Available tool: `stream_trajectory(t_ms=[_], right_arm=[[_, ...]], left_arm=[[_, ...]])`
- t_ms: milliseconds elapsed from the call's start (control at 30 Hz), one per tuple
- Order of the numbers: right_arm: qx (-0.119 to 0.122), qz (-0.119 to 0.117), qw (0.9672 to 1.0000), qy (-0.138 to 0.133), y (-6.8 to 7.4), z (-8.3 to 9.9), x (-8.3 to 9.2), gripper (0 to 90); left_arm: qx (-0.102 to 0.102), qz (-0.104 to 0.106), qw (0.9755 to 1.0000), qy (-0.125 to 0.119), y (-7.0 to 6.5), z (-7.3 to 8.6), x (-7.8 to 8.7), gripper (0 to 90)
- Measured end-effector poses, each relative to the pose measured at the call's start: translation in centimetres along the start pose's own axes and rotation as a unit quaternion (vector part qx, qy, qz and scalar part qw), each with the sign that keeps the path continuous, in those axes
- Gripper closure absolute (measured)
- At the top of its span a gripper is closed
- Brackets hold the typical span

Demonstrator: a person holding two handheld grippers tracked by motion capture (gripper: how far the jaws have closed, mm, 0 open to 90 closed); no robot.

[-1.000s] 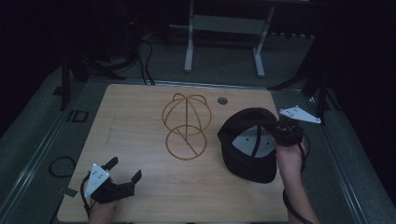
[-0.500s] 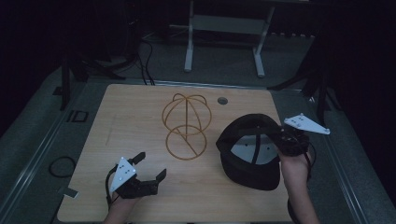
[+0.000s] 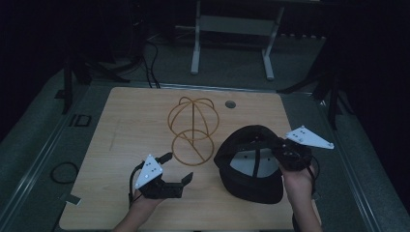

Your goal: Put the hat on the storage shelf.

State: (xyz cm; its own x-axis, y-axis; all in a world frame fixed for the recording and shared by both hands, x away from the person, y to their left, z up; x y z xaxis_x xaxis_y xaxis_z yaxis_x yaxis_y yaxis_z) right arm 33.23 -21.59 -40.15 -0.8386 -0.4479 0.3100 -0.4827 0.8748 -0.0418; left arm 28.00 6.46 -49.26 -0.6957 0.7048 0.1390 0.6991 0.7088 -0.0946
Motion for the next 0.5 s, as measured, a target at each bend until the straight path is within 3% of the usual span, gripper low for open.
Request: stream_trajectory(t_ms=[367,500], right_arm=[[0.017,-0.041,0.9989,-0.013,3.3,-0.3,0.8,89.7],[0.018,-0.056,0.9981,-0.017,4.3,-0.3,1.1,89.6]], left_arm=[[-0.008,0.046,0.9989,-0.003,-2.4,-1.8,-2.1,12.8],[-0.028,0.052,0.9982,-0.003,-3.1,-2.3,-2.7,14.7]])
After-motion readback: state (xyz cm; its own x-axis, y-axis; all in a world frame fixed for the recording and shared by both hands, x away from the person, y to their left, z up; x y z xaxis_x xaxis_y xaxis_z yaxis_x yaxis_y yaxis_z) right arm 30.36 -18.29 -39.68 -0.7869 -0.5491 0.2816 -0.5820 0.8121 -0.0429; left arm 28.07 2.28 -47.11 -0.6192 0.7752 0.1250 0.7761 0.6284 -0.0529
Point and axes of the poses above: each handheld gripper's, and its own axes: x roughly backward along the jaws, z roughly out of its underside, y roughly to its left, the point moved 7 cm from there along -x, roughly forward along the jaws, and after that the axes turned 5 degrees about -y, right-handed, at the moved point
